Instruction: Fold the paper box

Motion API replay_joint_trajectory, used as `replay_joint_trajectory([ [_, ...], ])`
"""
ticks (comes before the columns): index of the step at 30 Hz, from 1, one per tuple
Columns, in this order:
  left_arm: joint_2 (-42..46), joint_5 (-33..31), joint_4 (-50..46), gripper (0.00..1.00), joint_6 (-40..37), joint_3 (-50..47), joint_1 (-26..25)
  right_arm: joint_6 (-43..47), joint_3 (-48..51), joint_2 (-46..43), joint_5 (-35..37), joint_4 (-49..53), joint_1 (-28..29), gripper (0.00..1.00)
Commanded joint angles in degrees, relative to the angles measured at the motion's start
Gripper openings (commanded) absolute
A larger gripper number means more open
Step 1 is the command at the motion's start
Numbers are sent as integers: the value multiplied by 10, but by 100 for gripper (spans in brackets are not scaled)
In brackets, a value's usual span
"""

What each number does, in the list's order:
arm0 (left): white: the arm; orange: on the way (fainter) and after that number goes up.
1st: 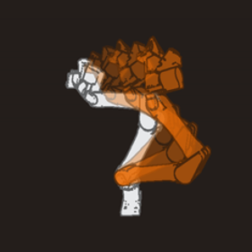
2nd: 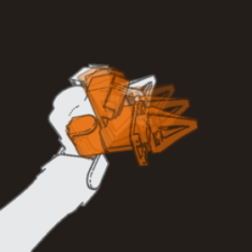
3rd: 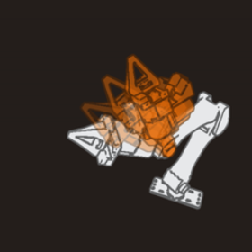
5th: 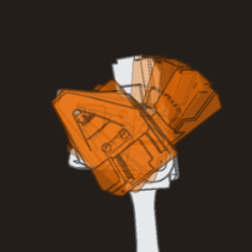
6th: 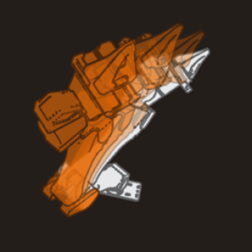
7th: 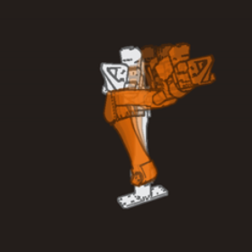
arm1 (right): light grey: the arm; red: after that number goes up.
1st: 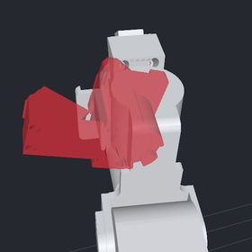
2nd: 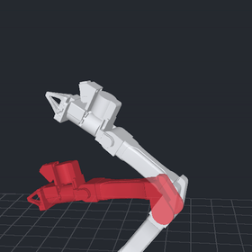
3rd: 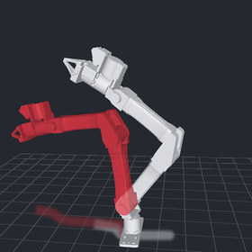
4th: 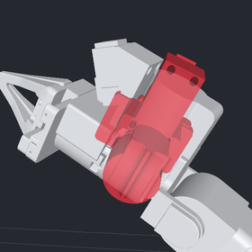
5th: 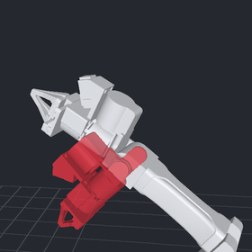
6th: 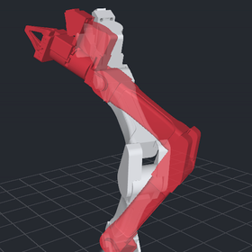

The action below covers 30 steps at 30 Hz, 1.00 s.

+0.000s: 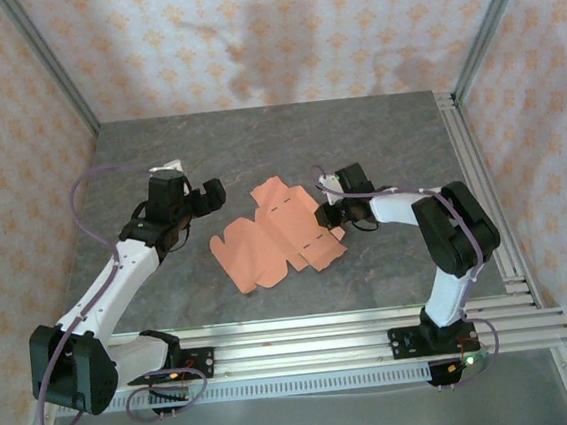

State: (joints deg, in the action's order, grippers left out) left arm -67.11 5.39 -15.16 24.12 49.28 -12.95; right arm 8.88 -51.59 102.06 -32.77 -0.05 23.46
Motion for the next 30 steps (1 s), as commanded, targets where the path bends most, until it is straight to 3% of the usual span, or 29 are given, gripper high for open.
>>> replay_joint_trajectory([
  [1,8,-2,0,100,-2,2,6,3,3,3,5,-5,3,9],
  [8,13,-4,-2,100,-3,-1,6,6,5,-11,8,-1,6,11],
  [11,13,-4,0,100,-1,-3,7,5,5,-16,15,0,8,1],
  [16,10,-7,1,100,5,-4,6,16,-3,-25,47,16,26,0],
  [26,-60,47,59,100,83,9,48,60,-64,-40,183,67,76,0],
  [30,-94,59,50,100,80,40,64,131,-114,-28,287,125,106,0],
])
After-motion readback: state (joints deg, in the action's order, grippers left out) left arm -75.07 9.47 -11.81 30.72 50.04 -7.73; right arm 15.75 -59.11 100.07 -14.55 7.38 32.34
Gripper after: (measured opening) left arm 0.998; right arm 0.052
